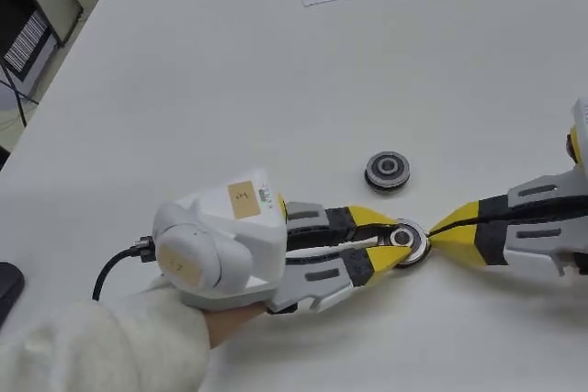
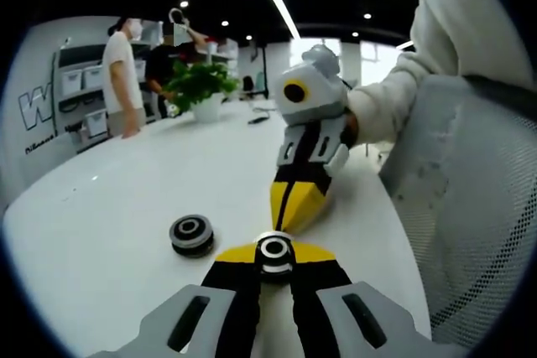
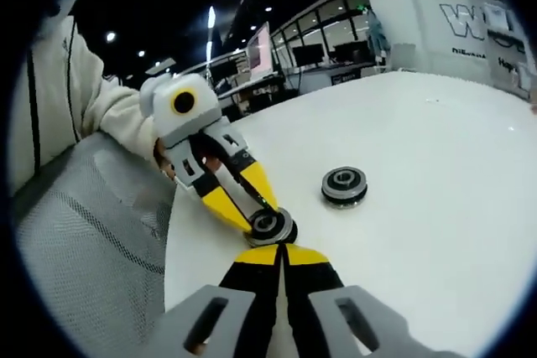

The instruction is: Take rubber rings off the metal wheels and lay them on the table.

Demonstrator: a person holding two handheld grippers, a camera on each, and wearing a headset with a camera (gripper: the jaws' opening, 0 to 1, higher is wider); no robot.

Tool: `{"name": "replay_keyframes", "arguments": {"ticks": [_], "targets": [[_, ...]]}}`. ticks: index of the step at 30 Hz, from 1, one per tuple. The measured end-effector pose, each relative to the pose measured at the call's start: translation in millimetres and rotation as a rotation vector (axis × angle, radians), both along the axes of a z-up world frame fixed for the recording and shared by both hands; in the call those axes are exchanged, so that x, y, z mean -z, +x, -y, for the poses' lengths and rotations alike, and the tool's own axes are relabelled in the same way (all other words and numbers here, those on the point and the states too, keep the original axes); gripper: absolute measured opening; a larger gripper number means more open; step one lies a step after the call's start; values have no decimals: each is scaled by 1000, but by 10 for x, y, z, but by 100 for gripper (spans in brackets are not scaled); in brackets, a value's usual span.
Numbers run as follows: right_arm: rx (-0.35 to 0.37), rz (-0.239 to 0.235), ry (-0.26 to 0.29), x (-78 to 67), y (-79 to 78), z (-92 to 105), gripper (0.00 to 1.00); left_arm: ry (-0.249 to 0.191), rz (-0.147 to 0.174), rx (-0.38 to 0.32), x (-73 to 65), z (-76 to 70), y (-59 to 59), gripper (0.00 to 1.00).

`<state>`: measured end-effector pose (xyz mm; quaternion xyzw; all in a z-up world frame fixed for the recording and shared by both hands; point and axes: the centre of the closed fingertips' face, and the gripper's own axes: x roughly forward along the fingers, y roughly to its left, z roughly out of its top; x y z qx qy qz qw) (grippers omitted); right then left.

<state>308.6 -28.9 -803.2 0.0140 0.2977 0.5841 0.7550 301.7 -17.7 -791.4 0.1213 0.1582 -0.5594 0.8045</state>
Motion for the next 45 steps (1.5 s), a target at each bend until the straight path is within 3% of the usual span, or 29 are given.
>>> {"name": "replay_keyframes", "arguments": {"ticks": [4, 5, 7, 16, 26, 45], "targets": [[104, -217, 142, -82, 57, 14, 0, -3, -1, 1, 3, 4, 7, 13], [121, -265, 133, -37, 51, 35, 0, -5, 0, 1, 3, 5, 5, 13], [115, -249, 138, -33, 52, 35, 0, -9, 1, 0, 3, 5, 5, 13], [135, -336, 150, -76, -2, 4, 0, -14, 3, 12, 11, 12, -9, 13], [159, -376, 154, -98, -30, -4, 0, -11, 8, 8, 20, 27, 3, 13], [142, -353, 143, -148, -29, -86, 0, -12, 8, -1, 27, 26, 17, 13]]}}
